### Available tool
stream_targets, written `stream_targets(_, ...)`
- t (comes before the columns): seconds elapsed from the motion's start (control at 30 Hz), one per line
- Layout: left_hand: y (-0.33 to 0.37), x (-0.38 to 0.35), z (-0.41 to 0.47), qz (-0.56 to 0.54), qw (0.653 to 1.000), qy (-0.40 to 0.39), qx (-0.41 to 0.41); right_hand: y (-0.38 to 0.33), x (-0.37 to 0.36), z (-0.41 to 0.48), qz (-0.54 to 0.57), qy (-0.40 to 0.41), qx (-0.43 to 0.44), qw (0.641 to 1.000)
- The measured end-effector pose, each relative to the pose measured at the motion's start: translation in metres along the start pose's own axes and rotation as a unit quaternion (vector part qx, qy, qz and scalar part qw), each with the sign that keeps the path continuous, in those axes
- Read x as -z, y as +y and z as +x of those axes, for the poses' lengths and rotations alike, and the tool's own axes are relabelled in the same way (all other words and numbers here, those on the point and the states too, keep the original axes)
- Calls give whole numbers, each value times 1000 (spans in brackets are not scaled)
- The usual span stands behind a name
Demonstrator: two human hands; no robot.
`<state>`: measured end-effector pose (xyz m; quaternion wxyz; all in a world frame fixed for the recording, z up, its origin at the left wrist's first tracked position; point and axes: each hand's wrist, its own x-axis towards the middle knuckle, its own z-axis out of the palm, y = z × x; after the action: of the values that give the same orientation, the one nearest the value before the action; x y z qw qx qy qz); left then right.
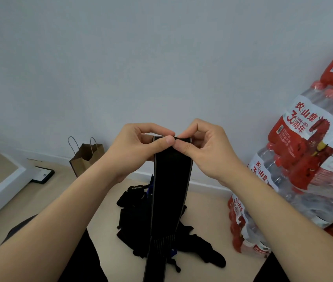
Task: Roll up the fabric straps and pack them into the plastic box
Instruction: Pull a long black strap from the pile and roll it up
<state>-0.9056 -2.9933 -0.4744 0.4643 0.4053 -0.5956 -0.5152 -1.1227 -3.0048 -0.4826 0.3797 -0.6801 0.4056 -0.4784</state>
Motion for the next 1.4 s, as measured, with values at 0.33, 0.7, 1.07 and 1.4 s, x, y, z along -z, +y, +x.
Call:
stream_targets(0.33, -2, 1, -1, 16, 1000, 17, 8, -2, -1, 3, -11, 11, -29, 999)
stream_targets(0.7, -5, -1, -3, 34, 998, 33, -43, -5, -1, 2, 33, -7, -95, 995)
stream_targets(1.07, -2, 0, -5, 17, 998, 25, -54, -5, -3, 2, 52, -28, -104, 993)
stream_targets(1.4, -3, 1, -5, 5, 999, -16, -44, -9, -6, 0, 80, -24, -81, 993)
